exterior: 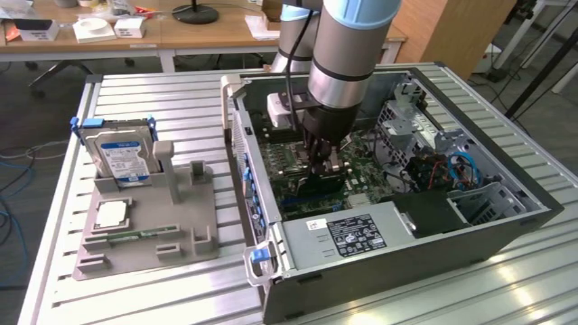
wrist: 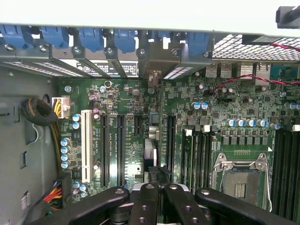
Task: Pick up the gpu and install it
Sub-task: 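Press down on the gpu until it lock into place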
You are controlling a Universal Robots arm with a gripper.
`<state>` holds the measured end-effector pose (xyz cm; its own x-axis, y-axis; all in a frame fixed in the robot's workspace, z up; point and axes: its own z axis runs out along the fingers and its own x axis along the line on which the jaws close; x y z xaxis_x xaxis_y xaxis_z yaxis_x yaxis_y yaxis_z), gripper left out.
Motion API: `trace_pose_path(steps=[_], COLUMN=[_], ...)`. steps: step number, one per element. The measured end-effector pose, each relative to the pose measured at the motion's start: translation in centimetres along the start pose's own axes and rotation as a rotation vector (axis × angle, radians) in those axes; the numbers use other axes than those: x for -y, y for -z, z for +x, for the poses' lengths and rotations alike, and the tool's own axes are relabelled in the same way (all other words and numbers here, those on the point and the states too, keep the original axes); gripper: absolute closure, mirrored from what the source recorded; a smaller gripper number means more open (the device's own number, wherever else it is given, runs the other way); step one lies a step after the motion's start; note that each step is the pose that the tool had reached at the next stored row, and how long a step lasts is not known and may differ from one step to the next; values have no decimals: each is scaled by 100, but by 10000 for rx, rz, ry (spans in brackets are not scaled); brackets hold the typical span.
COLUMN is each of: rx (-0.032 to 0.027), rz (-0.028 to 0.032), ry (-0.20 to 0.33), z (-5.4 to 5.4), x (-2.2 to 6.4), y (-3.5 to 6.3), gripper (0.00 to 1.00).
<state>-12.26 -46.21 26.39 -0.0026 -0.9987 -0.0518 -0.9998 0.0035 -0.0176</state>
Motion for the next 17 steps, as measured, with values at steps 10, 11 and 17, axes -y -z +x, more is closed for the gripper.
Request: trace_pose_path(steps=[10, 11, 17], rx=[1, 1, -2], rz=[0, 0, -2], ry=[0, 0, 1], z=[1, 1, 3], x=[0, 0, -1], y=[-17, -17, -37], gripper=[90, 90, 90])
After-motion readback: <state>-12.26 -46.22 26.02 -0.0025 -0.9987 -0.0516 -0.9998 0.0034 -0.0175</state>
